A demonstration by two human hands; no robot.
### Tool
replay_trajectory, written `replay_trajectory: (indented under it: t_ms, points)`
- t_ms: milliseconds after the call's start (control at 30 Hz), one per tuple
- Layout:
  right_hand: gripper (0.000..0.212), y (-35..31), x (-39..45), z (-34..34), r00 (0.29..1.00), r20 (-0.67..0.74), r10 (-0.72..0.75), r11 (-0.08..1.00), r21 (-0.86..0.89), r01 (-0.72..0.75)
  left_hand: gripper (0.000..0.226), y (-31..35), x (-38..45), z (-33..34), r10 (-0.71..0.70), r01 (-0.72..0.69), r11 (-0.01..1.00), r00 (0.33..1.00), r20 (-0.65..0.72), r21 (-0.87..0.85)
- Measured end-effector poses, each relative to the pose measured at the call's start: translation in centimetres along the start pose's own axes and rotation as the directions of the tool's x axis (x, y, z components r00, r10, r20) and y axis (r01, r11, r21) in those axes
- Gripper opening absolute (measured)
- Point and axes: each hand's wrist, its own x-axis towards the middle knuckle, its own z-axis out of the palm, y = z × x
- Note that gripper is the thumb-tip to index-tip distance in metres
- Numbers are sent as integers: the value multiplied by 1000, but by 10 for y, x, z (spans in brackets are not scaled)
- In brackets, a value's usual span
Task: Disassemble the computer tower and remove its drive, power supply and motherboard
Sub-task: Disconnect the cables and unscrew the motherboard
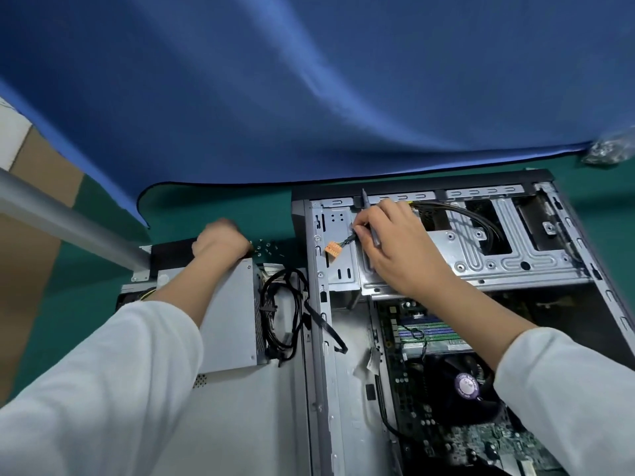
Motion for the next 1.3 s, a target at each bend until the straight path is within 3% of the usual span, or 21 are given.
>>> replay_trajectory:
  t_ms: [100, 267, 500, 667, 800, 933, 1200, 1300]
  points:
    - [18, -1, 0, -2, 1000, -10, 1, 1000, 15, -1, 22, -6, -18, -6, 135, -147, 982, 986, -99, -119]
    - [21, -4, -2, -8, 1000, -9, -7, 996, 85, 7, 16, -13, -80, 0, 292, -397, 853, 901, -321, -338]
    - [18, -8, -38, -33, 997, -27, -78, 952, 294, 83, 21, -7, -174, 38, 229, -262, 772, 965, -131, -579]
    - [26, -5, -87, -58, 997, 42, -67, 917, 396, 45, 35, 10, -226, 60, 171, -246, 694, 969, -177, -676]
    - [18, 5, -122, -67, 982, 190, 0, 878, 469, -91, 51, 15, -249, 74, 124, -220, 694, 974, -187, -685]
    - [29, 20, -147, -60, 935, 346, 77, 858, 454, -239, 53, 14, -260, 81, 63, -164, 818, 978, -199, -551]
    - [10, 35, -176, -30, 858, 513, 29, 883, 390, -262, 50, 15, -269, 86, 11, -119, 928, 956, -293, -352]
    - [13, 37, -178, -23, 842, 540, 8, 894, 374, -248, 46, 18, -270, 88, 70, -199, 911, 938, -340, -362]
